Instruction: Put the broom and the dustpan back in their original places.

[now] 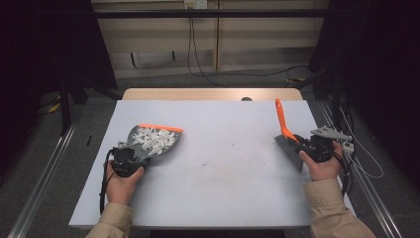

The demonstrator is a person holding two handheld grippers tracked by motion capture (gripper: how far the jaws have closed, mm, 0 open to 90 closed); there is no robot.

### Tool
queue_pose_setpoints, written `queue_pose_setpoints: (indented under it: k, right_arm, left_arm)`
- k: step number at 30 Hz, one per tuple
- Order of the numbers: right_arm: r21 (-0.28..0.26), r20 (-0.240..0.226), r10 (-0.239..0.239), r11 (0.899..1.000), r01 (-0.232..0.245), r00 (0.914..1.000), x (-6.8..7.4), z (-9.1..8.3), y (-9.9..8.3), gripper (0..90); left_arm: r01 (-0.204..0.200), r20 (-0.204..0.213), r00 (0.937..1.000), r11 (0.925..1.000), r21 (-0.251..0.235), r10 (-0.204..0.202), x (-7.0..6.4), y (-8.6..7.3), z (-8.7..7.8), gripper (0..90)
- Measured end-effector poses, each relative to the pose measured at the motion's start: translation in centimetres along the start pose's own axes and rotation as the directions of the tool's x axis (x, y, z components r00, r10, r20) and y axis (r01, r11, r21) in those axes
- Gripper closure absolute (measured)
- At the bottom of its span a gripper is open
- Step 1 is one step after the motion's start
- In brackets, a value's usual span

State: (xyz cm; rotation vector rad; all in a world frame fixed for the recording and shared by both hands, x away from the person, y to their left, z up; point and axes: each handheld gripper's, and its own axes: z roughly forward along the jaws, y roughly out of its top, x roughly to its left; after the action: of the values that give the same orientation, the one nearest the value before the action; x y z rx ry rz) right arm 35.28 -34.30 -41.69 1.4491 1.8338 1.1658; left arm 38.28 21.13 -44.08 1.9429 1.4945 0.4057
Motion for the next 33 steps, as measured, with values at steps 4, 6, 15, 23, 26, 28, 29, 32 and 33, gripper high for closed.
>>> queue_pose_setpoints:
  k: [4,6,15,23,26,28,29,32,33]
  right_arm:
    - [-0.002,0.009,0.001,1.0,-0.001,1.0,-0.2,-0.1,-0.1,71.5]
    - [-0.001,0.013,0.003,1.0,-0.003,0.9999,-0.4,-0.2,-0.1,71.4]
    - [-0.004,0.043,0.008,1.0,-0.008,0.9991,-1.2,-0.3,-0.1,71.4]
    - [0.01,0.097,-0.007,1.0,0.006,0.9952,-1.7,0.0,-0.3,71.4]
    - [0.028,0.112,-0.016,1.0,0.013,0.9936,-1.8,0.2,-0.6,71.3]
    - [0.024,0.108,-0.017,1.0,0.015,0.994,-1.7,0.4,-0.8,71.2]
    - [0.026,0.107,-0.019,1.0,0.016,0.9941,-1.6,0.5,-0.7,71.2]
    - [0.03,0.101,-0.032,0.999,0.029,0.9944,-1.2,0.5,-0.7,71.0]
    - [0.03,0.099,-0.031,0.999,0.028,0.9946,-1.2,0.6,-0.7,70.9]
  left_arm:
    - [0.0,-0.013,0.9999,1.0,0.003,0.0,0.1,0.0,0.2,63.6]
    - [0.005,-0.019,0.9998,1.0,0.003,-0.005,0.1,0.0,0.2,63.6]
    - [0.018,-0.028,0.9994,0.9998,-0.003,-0.018,0.1,-0.1,0.5,63.5]
    - [0.016,-0.028,0.9995,0.9999,-0.002,-0.016,-0.1,-0.2,0.6,62.5]
    - [0.016,-0.023,0.9996,0.9998,-0.008,-0.016,-0.2,-0.3,0.7,61.6]
    - [0.021,-0.017,0.9996,0.9998,-0.007,-0.021,-0.2,-0.3,0.6,60.9]
    - [0.023,-0.013,0.9996,0.9997,-0.008,-0.023,-0.1,-0.3,0.6,60.5]
    - [0.029,-0.005,0.9996,0.9995,-0.012,-0.029,-0.2,-0.4,0.6,59.2]
    - [0.025,-0.003,0.9997,0.9996,-0.013,-0.025,-0.2,-0.4,0.6,58.8]
